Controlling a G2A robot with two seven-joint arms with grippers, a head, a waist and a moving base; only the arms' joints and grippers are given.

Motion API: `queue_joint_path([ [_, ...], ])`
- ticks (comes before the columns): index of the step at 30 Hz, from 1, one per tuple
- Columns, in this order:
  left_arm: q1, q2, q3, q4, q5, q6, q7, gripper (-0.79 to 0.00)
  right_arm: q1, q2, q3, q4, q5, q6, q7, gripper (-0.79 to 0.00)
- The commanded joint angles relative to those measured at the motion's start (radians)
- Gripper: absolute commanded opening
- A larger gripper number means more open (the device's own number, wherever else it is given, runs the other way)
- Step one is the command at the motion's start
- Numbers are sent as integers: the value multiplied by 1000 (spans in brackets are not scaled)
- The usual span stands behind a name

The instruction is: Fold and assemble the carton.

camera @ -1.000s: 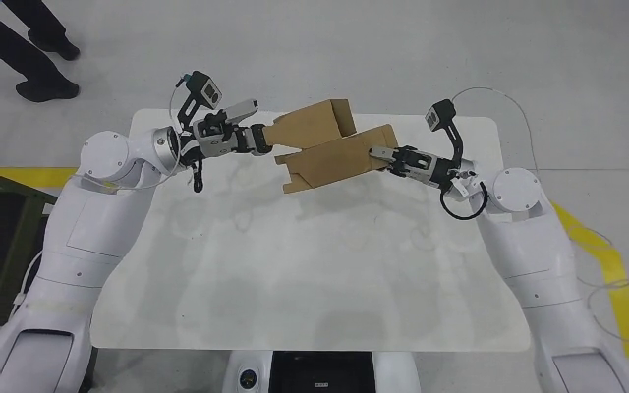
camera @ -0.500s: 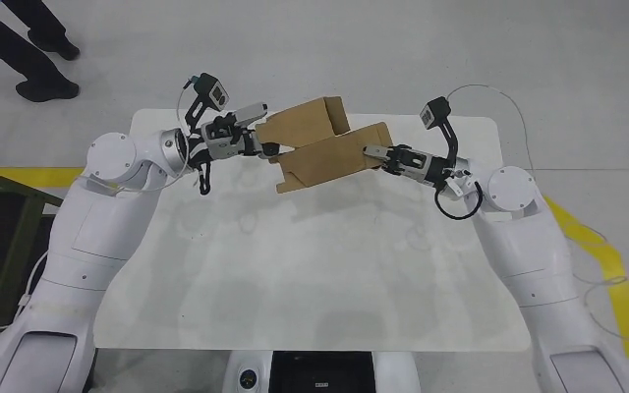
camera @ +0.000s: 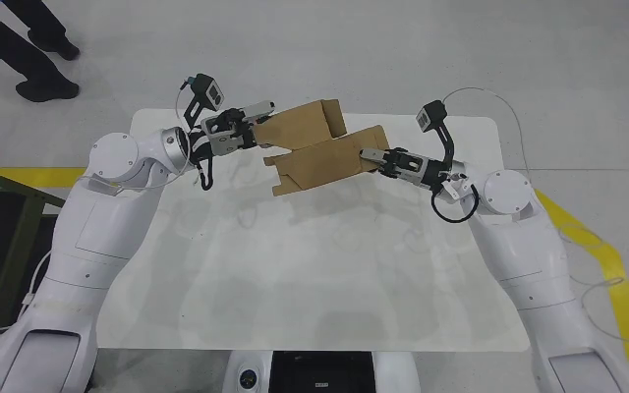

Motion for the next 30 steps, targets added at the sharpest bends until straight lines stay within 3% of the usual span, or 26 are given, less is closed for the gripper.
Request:
queue_joint_path([
  [1,1,-1,0,1,7,5,-1,-406,3,-1,-3,4,-1,-3,-2,-785],
  [5,4,-3,2,8,28,8,4,-409,9,-2,-7,11,-1,-8,-3,-785],
  [12,5,-7,2,12,50,9,-7,-486,15,-4,-9,15,-3,-13,-9,-785],
  [16,8,-8,2,13,58,12,-17,-671,17,-4,-11,15,-5,-14,-12,-785],
  [21,15,-9,-2,12,66,15,-29,-662,15,-4,-11,13,-8,-11,-14,-785],
  [24,18,-9,-7,13,69,17,-32,-785,14,-4,-12,10,-9,-11,-15,-785],
  [25,18,-9,-9,13,69,18,-33,-785,13,-4,-13,9,-8,-10,-16,-785],
  [26,19,-10,-12,13,68,19,-33,-785,12,-5,-14,9,-7,-8,-16,-548],
  [27,19,-9,-14,13,68,20,-34,-785,11,-5,-15,11,-7,-3,-16,0],
  [30,17,-9,-25,7,69,15,-36,-785,5,-2,-6,26,-9,3,-11,0],
])
